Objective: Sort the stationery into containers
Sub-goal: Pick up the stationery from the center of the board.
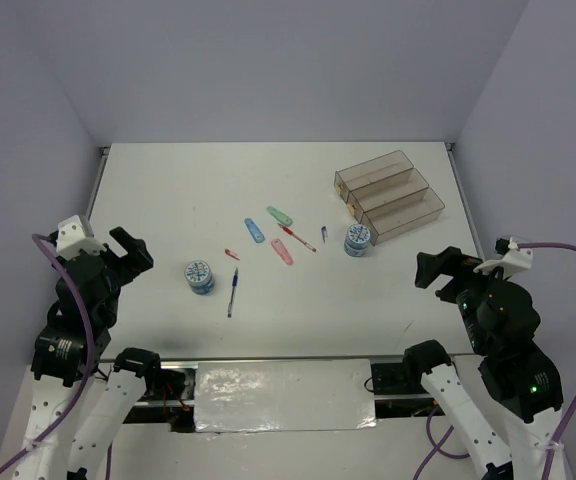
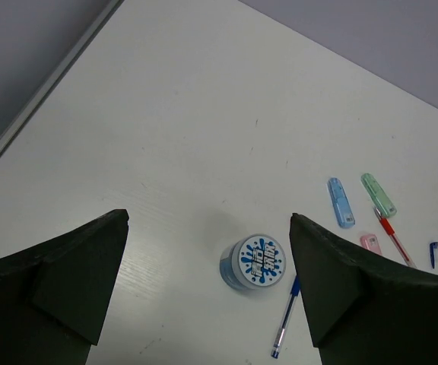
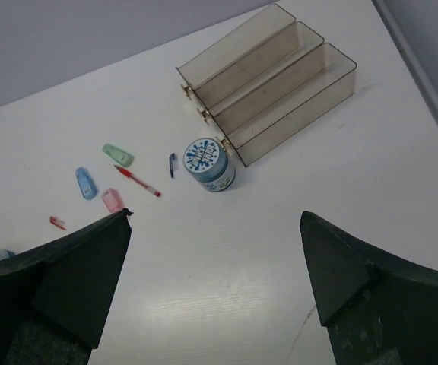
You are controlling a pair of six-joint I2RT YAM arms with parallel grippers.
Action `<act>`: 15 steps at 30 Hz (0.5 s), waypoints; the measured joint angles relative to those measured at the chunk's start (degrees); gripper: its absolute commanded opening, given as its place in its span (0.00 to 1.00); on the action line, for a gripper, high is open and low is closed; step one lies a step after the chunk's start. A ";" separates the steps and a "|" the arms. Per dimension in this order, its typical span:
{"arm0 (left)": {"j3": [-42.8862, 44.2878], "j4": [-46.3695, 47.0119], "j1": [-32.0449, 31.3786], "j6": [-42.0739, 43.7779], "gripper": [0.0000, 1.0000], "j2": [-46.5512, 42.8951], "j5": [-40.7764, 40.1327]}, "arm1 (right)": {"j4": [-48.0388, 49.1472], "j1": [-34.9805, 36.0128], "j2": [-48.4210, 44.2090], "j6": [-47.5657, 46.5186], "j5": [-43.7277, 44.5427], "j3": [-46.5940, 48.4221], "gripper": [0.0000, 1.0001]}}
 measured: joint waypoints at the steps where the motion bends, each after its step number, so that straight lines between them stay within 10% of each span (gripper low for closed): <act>1: 0.00 0.00 0.00 0.00 0.99 0.04 0.13 | 0.00 0.00 -0.02 0.09 0.20 0.00 1.00; 15: 0.00 0.44 0.04 0.22 0.99 1.38 3.17 | 4.42 0.00 -1.16 2.84 -1.53 -4.83 1.00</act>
